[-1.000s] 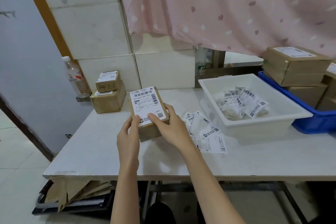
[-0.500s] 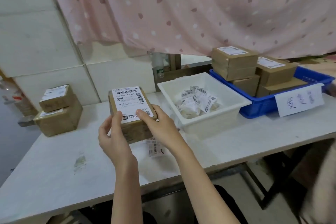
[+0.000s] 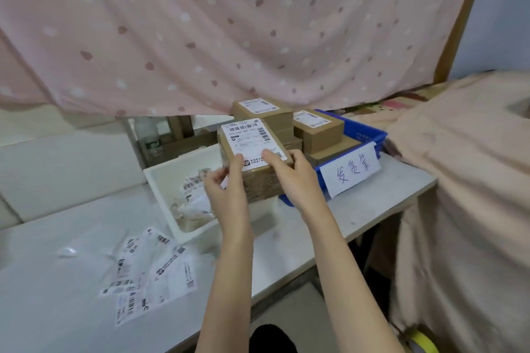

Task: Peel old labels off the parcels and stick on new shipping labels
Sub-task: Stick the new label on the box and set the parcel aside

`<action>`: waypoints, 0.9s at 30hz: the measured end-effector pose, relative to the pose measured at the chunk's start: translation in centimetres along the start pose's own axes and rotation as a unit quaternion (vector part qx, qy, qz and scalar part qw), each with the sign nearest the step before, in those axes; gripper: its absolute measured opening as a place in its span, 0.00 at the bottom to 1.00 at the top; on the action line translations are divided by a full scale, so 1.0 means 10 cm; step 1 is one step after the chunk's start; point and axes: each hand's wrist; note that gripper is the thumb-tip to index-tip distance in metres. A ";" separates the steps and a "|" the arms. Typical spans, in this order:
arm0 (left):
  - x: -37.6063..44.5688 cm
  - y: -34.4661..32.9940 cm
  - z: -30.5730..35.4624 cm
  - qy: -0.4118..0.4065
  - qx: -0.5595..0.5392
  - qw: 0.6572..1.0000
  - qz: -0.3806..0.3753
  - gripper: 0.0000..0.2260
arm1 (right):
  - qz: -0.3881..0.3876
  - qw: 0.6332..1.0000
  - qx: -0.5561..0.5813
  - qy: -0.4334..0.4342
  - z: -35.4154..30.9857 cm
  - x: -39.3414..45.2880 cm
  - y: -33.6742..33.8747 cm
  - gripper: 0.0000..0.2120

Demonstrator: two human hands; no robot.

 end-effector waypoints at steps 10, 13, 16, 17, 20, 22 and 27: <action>0.46 -0.73 -0.31 0.059 0.118 0.987 -0.092 0.12 | 0.095 0.992 -0.052 -0.067 0.28 0.55 0.33 0.23; 0.64 -0.87 -0.39 0.089 0.135 0.981 -0.111 0.08 | 0.107 0.987 -0.087 -0.078 0.29 0.76 0.38 0.26; 0.81 -0.98 -0.47 0.101 0.144 0.977 -0.123 0.10 | 0.105 0.981 -0.134 -0.098 0.29 0.92 0.42 0.30; 0.86 -1.01 -0.49 0.103 0.152 0.975 -0.126 0.11 | 0.103 0.978 -0.149 -0.102 0.29 0.97 0.42 0.31; 1.00 -1.04 -0.56 0.098 0.179 0.971 -0.122 0.11 | 0.105 0.970 -0.196 -0.101 0.31 1.07 0.41 0.31; 1.08 -1.04 -0.59 0.086 0.194 0.970 -0.116 0.12 | 0.110 0.964 -0.222 -0.099 0.31 1.12 0.40 0.31; 1.27 -1.10 -0.67 0.057 0.225 0.964 -0.128 0.14 | 0.110 0.957 -0.251 -0.100 0.31 1.25 0.35 0.32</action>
Point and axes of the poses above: each hand's wrist, its own x-axis towards the middle knuckle, its own y-axis out of the back of the hand, z = x × y, and after that the axes turned 11 degrees about -x, right-handed
